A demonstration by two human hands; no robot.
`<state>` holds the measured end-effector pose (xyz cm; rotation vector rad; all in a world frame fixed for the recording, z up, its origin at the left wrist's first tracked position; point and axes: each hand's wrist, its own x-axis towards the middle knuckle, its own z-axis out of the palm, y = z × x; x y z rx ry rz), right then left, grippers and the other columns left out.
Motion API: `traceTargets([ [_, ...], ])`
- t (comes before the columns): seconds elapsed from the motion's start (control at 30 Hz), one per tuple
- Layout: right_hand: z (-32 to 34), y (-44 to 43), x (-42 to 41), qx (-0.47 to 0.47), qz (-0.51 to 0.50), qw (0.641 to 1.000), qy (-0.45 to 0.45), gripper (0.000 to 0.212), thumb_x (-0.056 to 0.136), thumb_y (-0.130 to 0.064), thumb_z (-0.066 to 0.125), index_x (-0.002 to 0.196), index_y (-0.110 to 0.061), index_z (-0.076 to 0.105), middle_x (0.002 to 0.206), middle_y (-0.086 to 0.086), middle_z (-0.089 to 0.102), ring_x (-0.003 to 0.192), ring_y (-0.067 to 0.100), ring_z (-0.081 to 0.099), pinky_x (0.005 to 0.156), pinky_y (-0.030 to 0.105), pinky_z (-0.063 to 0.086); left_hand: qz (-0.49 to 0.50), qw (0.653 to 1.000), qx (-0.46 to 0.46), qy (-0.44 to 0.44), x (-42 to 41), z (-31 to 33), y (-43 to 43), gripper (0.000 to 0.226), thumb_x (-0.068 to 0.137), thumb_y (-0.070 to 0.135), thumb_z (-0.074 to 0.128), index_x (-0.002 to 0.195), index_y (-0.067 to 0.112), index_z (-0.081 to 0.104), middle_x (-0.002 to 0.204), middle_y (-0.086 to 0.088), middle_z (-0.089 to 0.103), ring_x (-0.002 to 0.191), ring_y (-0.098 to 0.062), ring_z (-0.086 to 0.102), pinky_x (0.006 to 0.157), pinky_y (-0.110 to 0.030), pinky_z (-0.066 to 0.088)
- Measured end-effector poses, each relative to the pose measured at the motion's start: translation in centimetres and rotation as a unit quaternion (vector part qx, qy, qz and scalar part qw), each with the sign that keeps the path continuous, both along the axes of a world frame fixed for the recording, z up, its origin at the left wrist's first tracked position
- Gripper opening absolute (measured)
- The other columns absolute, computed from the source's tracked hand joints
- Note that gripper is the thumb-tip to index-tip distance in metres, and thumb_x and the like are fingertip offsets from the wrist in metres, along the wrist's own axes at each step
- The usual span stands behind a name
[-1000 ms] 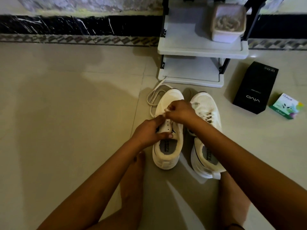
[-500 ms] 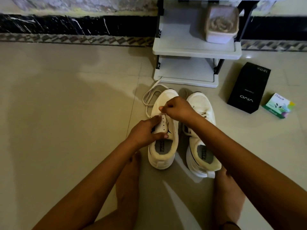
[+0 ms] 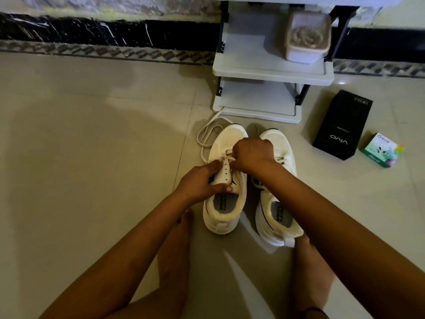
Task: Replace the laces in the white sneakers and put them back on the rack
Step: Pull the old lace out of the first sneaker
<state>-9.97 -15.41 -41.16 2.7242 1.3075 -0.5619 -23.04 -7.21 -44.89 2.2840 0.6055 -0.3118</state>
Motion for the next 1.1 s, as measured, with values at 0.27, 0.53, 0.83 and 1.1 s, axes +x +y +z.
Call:
traceTargets([
  [0.27,0.9,0.8,-0.6,-0.052,0.104,0.991,-0.068,0.03,0.092,-0.021,0.055,0.12,-0.014,0.056,0.117,0.006,0.06,0.109,0.023,0.057,0.086,0.031,0.042,0.008,1.0,-0.013,0.003,-0.1,0.0,-0.1,0.078,0.081,0.043,0.069,0.146,0.022,0.031,0.142,-0.003,0.048,0.124,-0.02,0.05,0.095,-0.027,0.039],
  [0.53,1.1,0.9,0.4,0.199,-0.209,0.891,0.35,0.032,0.09,-0.033,0.06,0.098,-0.003,0.068,0.091,0.009,0.062,0.083,0.018,0.055,0.069,0.026,0.042,0.014,1.0,-0.018,-0.005,-0.2,0.1,-0.2,0.078,0.081,0.04,0.069,0.146,0.021,0.031,0.142,-0.004,0.047,0.124,-0.02,0.049,0.093,-0.023,0.038],
  [0.83,-0.1,-0.5,0.2,0.0,-0.045,0.996,0.079,0.046,0.084,-0.037,0.063,0.125,-0.019,0.051,0.121,0.007,0.053,0.107,0.024,0.055,0.077,0.032,0.041,0.004,1.0,-0.015,0.002,-0.1,0.1,-0.2,0.079,0.081,0.043,0.068,0.146,0.022,0.03,0.143,-0.003,0.046,0.125,-0.02,0.049,0.097,-0.028,0.04],
  [1.1,0.1,-0.2,-0.8,0.052,0.036,0.995,-0.076,0.017,0.092,-0.016,0.052,0.103,-0.011,0.065,0.102,0.006,0.063,0.094,0.024,0.059,0.07,0.028,0.035,0.012,1.0,-0.025,-0.008,-0.2,0.2,-0.2,0.079,0.08,0.041,0.07,0.146,0.022,0.031,0.143,-0.002,0.046,0.126,-0.019,0.048,0.096,-0.025,0.038],
])
